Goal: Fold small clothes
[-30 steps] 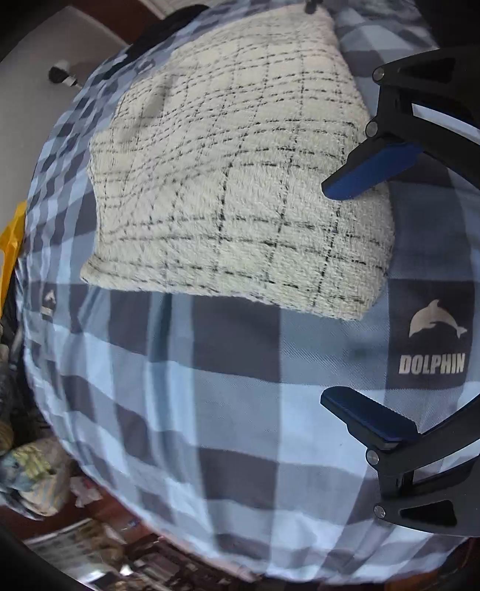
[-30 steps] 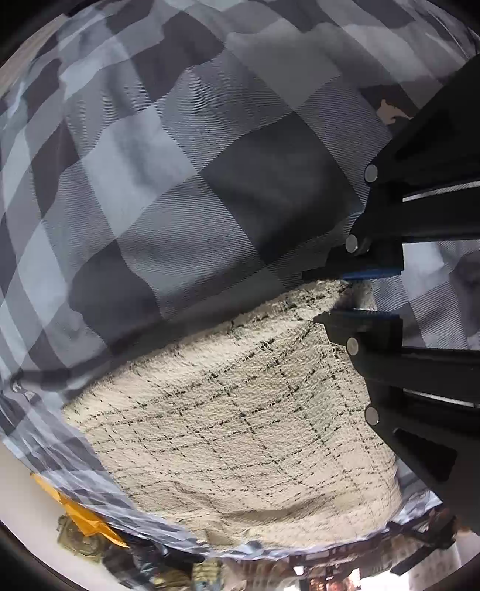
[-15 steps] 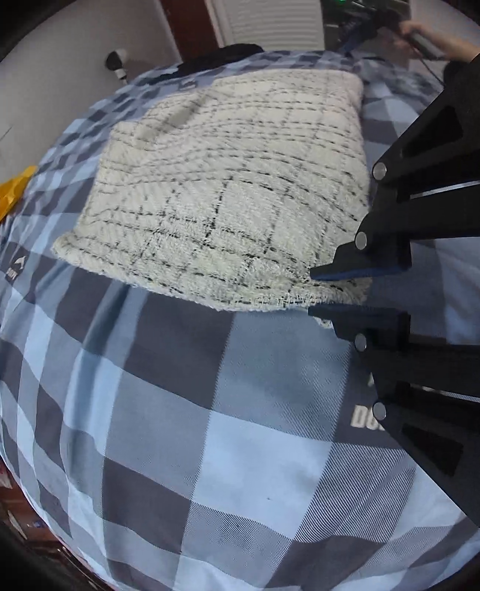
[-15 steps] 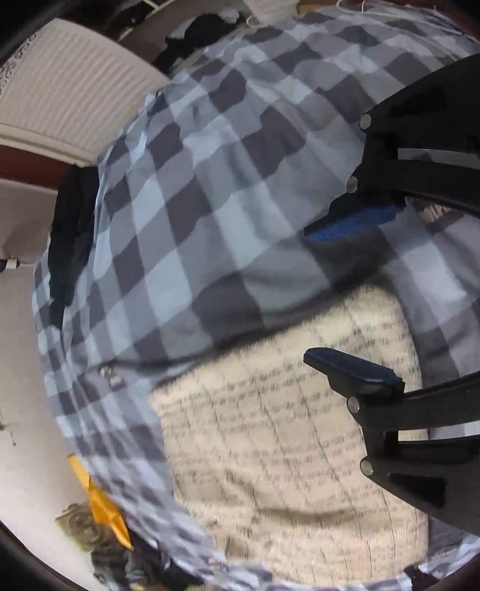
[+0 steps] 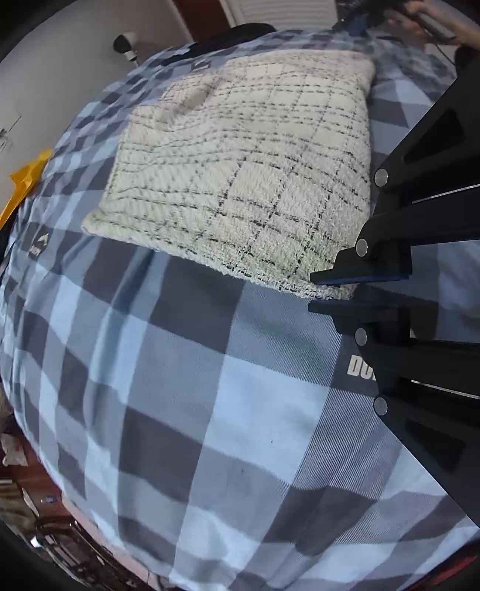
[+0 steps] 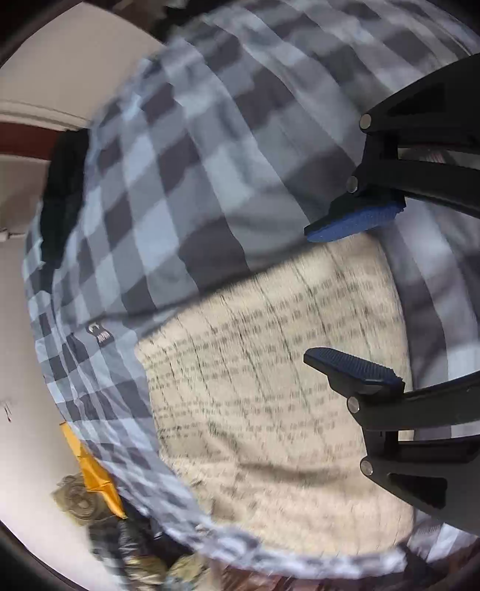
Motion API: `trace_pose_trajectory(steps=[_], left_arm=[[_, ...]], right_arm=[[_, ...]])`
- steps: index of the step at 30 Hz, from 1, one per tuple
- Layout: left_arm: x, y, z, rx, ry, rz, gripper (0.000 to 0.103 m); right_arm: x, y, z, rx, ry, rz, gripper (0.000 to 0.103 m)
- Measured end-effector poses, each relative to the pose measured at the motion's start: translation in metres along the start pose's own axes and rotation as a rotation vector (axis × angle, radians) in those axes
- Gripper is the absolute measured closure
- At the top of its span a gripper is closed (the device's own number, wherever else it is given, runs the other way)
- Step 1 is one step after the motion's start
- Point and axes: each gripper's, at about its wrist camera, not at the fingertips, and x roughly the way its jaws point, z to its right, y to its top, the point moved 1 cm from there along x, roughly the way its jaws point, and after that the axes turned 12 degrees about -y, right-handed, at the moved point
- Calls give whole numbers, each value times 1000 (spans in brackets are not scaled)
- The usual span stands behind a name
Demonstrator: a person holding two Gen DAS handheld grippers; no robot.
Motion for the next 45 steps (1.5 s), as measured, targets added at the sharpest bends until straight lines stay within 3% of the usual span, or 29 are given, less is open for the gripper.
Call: trace_pose_trajectory(steps=[1,4,6,8,10,12,14,15,21,24,26,28,30,31,32,33,35,40,43,45], left_arm=[[-3,0,0,-9,24,6,96],[-19,3,0,-15,205,81,96],[-36,6,5,10,285,160,96],[-45,10,25,65,306,216,96],[-39,17,52,135,243,198,96],[-19,26,95,229,35,97,96],[8,36,135,256,-150,-8,96],[21,42,150,259,-190,-37,96],[121,85,225,397,-169,-113,96],[164,103,227,371,-124,-151,96],[174,110,219,366,-71,-118,96],[173,121,203,358,-83,-56,96],[167,131,184,363,-26,3,97],[164,133,177,373,10,30,97],[159,136,167,379,116,68,97],[154,141,152,380,222,90,97],[140,148,129,342,227,105,97],[110,164,108,247,406,132,97],[84,159,122,214,369,183,97],[86,152,155,266,241,167,97]], right_arm=[[6,-1,-2,58,50,-28,47],[25,-2,-20,105,156,-108,47],[30,2,-35,60,170,-126,47],[29,10,-58,-63,126,-97,47],[31,15,-74,-126,58,-51,47],[36,21,-92,-169,84,-39,47],[41,25,-107,-206,139,-47,47],[43,26,-112,-223,149,-46,47],[69,23,-143,-389,54,-36,47],[78,22,-141,-432,43,-42,46],[79,28,-131,-403,20,-23,46],[81,34,-121,-374,-71,2,46],[89,40,-105,-333,-173,6,42],[94,42,-97,-303,-178,-18,21],[98,43,-91,-273,-172,-37,16],[102,45,-85,-238,-140,-60,15],[100,44,-86,-235,-148,-63,15],[80,38,-99,-286,-277,-14,15],[52,35,-107,-274,-289,37,15],[31,27,-113,-274,-233,75,15]])
